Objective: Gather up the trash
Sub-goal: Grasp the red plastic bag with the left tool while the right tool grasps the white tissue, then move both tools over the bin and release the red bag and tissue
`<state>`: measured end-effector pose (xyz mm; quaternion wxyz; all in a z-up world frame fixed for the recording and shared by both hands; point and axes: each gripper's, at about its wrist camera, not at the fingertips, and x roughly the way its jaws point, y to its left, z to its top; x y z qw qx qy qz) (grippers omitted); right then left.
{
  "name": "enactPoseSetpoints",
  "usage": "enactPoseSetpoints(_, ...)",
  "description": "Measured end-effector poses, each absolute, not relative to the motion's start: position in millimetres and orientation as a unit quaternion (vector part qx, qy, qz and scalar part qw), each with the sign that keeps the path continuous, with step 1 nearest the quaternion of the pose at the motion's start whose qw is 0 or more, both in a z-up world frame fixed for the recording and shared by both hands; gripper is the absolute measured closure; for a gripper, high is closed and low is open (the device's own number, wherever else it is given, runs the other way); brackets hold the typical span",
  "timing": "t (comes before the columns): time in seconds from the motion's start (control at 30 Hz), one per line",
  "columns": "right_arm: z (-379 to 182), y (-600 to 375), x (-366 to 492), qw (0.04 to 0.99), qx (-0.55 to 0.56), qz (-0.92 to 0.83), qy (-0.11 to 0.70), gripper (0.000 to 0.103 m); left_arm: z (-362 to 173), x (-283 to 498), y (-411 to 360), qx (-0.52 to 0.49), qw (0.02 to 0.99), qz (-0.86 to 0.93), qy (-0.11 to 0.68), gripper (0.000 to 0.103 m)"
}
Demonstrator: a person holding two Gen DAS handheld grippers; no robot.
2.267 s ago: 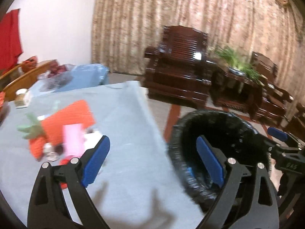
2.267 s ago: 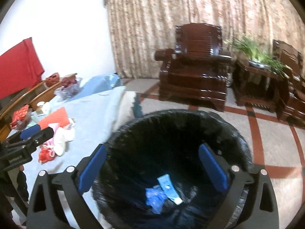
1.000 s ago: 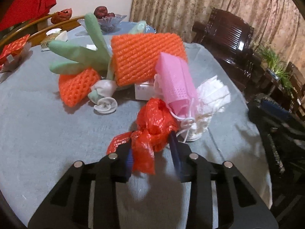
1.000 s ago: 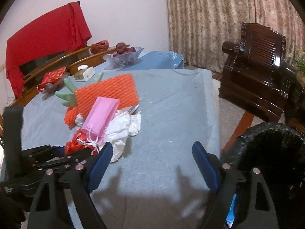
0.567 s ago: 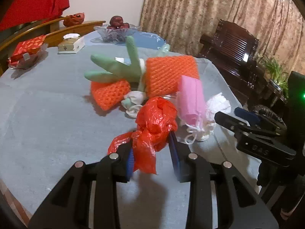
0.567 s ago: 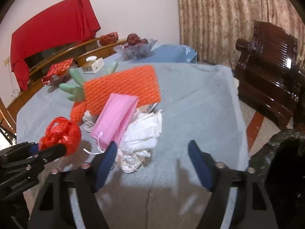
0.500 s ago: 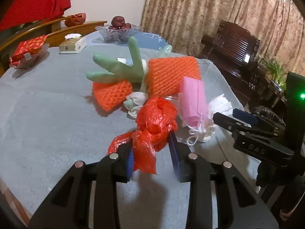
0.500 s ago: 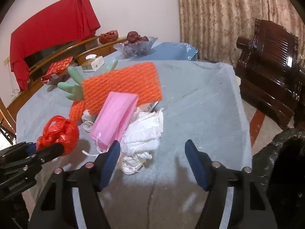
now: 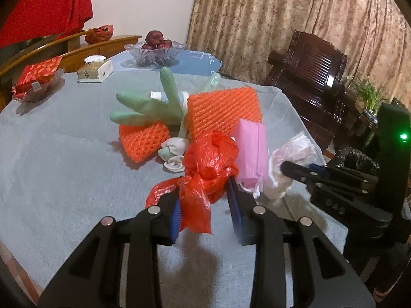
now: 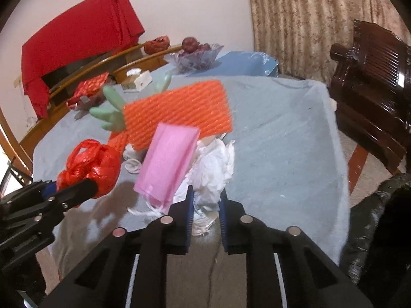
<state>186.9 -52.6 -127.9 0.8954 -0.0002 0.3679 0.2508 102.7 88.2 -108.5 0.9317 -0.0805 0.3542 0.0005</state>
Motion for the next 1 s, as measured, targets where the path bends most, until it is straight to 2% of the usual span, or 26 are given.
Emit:
enactPoseSetpoints(0.57, -73, -104, 145, 0.922, 0.024, 0.226, 0.313, 0.085, -75, 94, 46, -0.065, 0.942, -0.038, 0.328, 0.073)
enactPoseSetpoints(1.0, -46, -155, 116, 0.941, 0.035, 0.187, 0.28, 0.085, -53, 87, -17, -0.046, 0.943, -0.105, 0.313, 0.074)
